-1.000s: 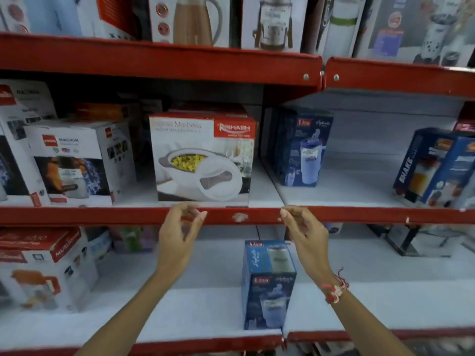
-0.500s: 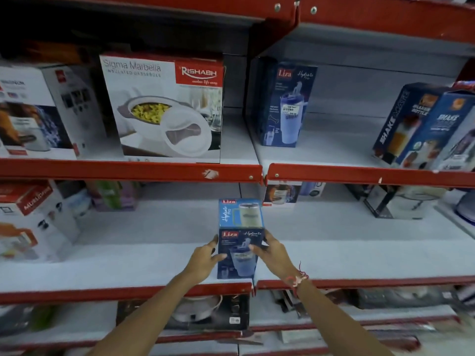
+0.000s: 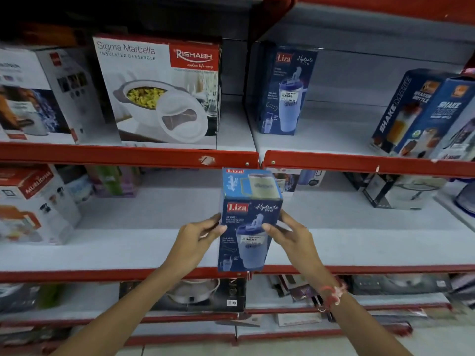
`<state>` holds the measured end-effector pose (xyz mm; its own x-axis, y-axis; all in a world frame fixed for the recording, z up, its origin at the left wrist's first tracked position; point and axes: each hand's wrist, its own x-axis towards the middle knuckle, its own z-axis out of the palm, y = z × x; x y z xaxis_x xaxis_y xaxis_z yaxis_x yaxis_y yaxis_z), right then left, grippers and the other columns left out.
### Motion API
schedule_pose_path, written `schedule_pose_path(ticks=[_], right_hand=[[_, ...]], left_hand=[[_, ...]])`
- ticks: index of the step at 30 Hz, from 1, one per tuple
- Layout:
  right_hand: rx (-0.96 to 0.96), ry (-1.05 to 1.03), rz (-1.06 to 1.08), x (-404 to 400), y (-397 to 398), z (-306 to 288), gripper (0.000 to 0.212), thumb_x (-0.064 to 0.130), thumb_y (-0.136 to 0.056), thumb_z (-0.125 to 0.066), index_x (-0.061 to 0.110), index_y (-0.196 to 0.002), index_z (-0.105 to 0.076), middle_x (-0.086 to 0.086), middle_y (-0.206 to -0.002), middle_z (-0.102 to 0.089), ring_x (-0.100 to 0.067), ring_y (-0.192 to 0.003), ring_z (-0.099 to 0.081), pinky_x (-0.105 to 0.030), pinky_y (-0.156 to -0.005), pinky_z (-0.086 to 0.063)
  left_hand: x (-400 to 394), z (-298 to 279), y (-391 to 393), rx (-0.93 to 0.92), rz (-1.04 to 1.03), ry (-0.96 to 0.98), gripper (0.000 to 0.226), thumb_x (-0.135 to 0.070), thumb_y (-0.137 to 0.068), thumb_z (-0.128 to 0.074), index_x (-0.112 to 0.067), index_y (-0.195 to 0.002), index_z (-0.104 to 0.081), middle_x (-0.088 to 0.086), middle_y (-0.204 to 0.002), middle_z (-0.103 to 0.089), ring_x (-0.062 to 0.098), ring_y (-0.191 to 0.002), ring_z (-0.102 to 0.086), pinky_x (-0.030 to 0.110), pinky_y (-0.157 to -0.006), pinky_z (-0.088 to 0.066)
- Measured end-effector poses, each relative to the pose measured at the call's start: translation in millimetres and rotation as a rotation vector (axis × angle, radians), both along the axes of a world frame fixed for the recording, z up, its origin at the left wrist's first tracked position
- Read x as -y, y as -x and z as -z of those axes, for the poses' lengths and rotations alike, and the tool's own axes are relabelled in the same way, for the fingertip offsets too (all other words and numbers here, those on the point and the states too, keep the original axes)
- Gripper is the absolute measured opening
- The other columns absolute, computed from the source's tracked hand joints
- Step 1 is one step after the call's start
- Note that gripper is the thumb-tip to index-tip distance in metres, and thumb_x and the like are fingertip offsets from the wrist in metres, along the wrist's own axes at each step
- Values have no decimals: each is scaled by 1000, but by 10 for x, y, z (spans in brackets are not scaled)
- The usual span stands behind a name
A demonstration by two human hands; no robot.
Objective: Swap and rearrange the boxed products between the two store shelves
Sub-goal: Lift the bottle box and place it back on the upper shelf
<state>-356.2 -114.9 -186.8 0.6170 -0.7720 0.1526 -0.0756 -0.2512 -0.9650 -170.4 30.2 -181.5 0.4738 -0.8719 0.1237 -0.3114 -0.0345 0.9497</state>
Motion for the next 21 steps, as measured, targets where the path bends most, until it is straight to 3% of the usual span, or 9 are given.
schedule_pose_path(ticks=[2, 5, 10, 14, 18, 21], right_hand=[[48, 9, 4, -38, 37, -261, 48, 26, -91, -66, 22, -138, -56, 3, -138, -63, -21, -120, -65, -44, -95, -57], [176, 22, 6, -65, 21, -684, 50, 24, -93, -63, 26, -142, -52, 7, -139, -62, -16, -117, -66, -37, -92, -59], [254, 135, -11, -26, 11, -1336, 51, 28, -93, -61, 27, -142, -50, 9, -128, -69, -12, -112, -69, -29, -83, -61], [294, 175, 9, 33, 19, -1736, 52, 30, -91, -63, 31, -142, -51, 8, -128, -70, -14, -109, -71, -27, -73, -61], [354, 202, 18, 49, 28, -2013, 57, 36, -85, -66, 37, -141, -52, 18, -125, -70, -7, -112, -68, -30, -82, -62], [388, 218, 2, 43, 45, -2102, 61, 40, -79, -66, 35, -139, -55, 20, -122, -71, 0, -110, -67, -17, -77, -60]], left_hand=[[1, -240, 35, -15, -4, 89, 47, -41, -81, -61, -27, -125, -62, -8, -128, -64, 14, -113, -63, 30, -88, -58], [62, -604, 99, -51, -11, 219, 37, -49, -79, -61, -42, -116, -64, -6, -123, -70, 15, -110, -67, 33, -86, -59], [206, -1161, 134, -43, -43, 373, 49, -45, -82, -62, -22, -125, -63, -4, -120, -72, 20, -110, -67, 42, -87, -58], [271, -1540, 112, -9, -31, 460, 39, -37, -83, -62, -23, -119, -67, -8, -107, -76, 13, -96, -73, 26, -71, -62], [282, -1835, 128, -23, -11, 550, 32, -31, -82, -62, -27, -112, -69, -9, -110, -74, 1, -90, -72, 13, -58, -56], [281, -1933, 142, -42, 23, 571, 24, -32, -80, -61, -36, -102, -69, -16, -106, -73, -4, -86, -71, 12, -54, -55]])
